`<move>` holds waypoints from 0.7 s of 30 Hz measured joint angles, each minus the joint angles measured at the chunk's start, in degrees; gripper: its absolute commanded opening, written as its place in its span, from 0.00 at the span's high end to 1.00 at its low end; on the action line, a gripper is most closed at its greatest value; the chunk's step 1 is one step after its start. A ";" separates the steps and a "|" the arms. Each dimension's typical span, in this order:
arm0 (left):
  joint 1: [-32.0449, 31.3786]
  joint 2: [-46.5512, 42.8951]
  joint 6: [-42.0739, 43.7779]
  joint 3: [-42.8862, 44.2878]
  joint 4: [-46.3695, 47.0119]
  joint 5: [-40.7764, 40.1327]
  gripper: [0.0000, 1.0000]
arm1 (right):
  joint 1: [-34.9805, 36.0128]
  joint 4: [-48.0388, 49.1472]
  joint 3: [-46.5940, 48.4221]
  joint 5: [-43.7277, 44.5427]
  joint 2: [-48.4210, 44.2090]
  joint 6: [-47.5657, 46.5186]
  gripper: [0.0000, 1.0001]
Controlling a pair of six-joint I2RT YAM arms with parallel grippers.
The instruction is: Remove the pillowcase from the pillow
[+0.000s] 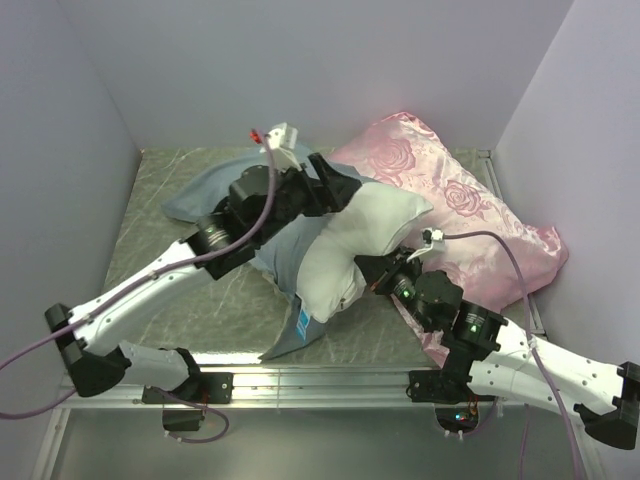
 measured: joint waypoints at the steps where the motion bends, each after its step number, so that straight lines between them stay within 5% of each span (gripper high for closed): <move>1: -0.07 -1.38 0.87 0.13 -0.35 -1.16 0.24 | 0.00 -1.29 0.63 0.11 -0.20 -0.17 1.00; 7: 2.01 -11.26 0.76 -1.62 -6.86 -12.13 0.20 | -0.07 -8.76 4.90 0.39 0.52 -0.98 1.00; 12: 15.10 -20.35 -6.32 -14.36 -11.54 -15.43 0.16 | -0.11 -12.55 9.97 0.04 1.81 -1.88 1.00; 21: 38.38 -24.20 -17.92 -39.12 -10.80 -1.36 0.18 | -0.15 -15.58 13.07 -1.29 3.19 -2.64 1.00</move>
